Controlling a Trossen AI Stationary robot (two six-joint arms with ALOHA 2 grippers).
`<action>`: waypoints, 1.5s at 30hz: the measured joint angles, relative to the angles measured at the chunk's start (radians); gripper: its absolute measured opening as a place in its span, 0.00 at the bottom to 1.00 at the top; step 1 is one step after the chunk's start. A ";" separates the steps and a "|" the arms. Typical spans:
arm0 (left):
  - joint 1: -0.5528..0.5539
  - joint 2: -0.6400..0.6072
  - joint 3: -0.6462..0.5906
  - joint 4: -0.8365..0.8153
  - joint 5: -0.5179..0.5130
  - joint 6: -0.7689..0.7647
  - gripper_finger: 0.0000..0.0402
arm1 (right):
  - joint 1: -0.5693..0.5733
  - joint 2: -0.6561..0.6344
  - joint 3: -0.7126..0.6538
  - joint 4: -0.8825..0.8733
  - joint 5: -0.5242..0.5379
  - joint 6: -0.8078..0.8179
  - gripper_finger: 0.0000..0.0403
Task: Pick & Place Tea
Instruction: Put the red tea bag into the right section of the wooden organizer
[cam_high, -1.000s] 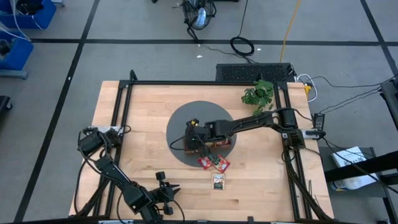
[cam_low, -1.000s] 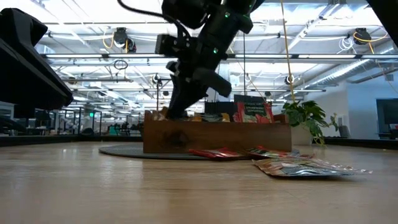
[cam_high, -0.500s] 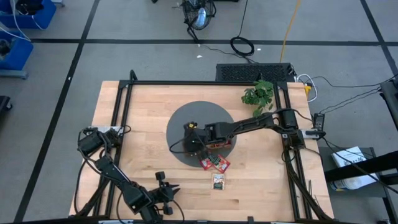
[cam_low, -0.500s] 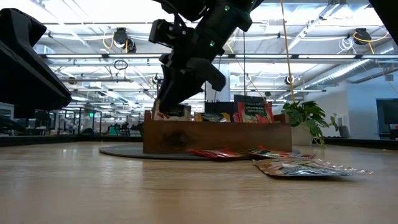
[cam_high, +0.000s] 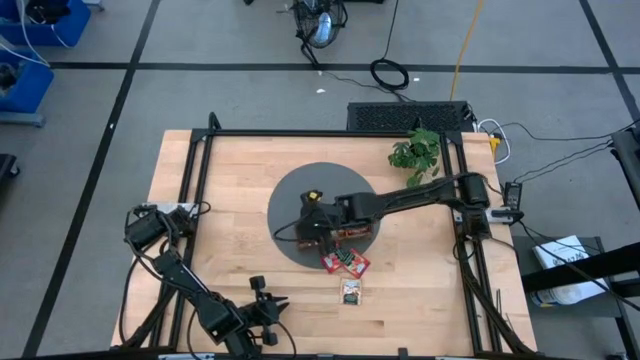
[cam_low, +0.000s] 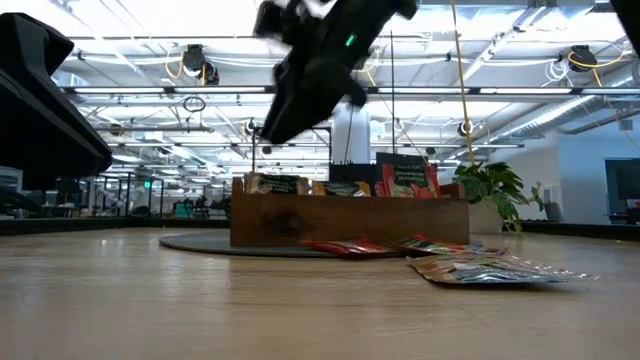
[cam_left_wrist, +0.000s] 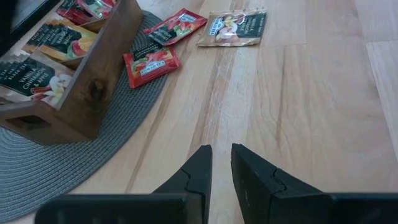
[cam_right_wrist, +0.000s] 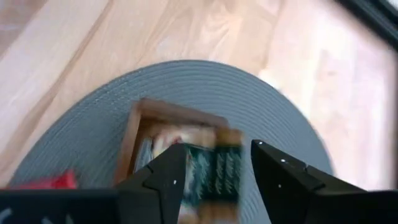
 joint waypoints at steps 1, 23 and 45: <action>0.000 0.000 0.000 -0.003 0.000 -0.001 0.17 | 0.003 -0.031 0.000 -0.034 0.005 -0.001 0.42; 0.231 0.001 -0.001 0.526 0.282 0.430 0.17 | 0.353 -0.855 -1.023 0.476 0.017 0.472 0.03; 0.388 0.027 0.000 0.540 0.427 0.545 0.17 | 0.384 -0.582 -1.236 1.102 0.019 0.283 0.00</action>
